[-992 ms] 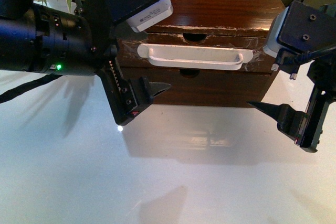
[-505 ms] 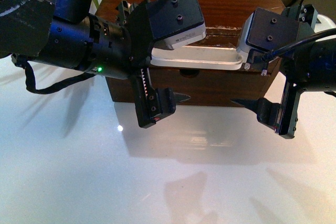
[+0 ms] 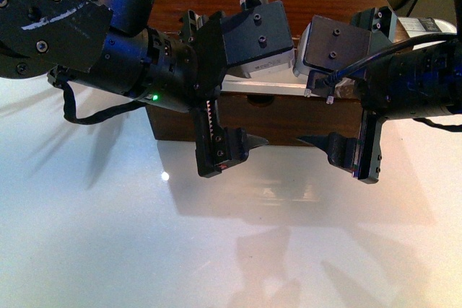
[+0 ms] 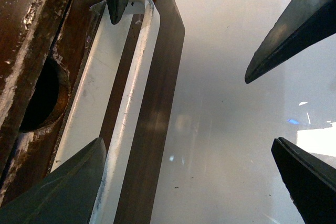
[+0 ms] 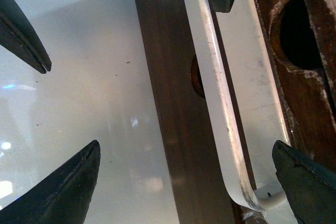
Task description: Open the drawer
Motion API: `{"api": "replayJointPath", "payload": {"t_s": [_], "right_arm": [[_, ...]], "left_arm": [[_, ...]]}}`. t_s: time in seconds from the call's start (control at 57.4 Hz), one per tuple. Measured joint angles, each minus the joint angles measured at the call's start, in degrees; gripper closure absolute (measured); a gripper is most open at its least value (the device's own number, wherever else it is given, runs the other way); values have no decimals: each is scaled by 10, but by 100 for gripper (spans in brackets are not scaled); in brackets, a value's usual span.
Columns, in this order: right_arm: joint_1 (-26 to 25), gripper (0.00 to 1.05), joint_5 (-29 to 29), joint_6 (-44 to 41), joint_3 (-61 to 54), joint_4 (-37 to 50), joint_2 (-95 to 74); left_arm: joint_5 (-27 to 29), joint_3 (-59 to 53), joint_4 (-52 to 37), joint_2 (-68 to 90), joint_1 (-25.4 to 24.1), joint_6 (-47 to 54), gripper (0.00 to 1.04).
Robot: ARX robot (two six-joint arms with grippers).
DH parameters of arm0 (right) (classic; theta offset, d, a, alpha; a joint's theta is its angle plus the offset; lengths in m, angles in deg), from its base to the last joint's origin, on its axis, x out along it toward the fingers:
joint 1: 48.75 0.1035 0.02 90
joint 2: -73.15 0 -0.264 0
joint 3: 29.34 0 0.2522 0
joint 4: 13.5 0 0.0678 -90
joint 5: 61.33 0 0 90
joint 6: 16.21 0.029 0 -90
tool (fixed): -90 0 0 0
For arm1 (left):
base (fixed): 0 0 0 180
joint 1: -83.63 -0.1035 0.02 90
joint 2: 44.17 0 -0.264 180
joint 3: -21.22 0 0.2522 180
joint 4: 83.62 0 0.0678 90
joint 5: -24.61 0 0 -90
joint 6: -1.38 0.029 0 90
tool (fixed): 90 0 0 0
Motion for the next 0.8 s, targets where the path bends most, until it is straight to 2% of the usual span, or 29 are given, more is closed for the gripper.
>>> {"api": "replayJointPath", "payload": {"t_s": [0.801], "right_arm": [[19,9,-20,-14,43,-12,-47]], "left_arm": [[-5,47,65,38,-16,50,8]]}}
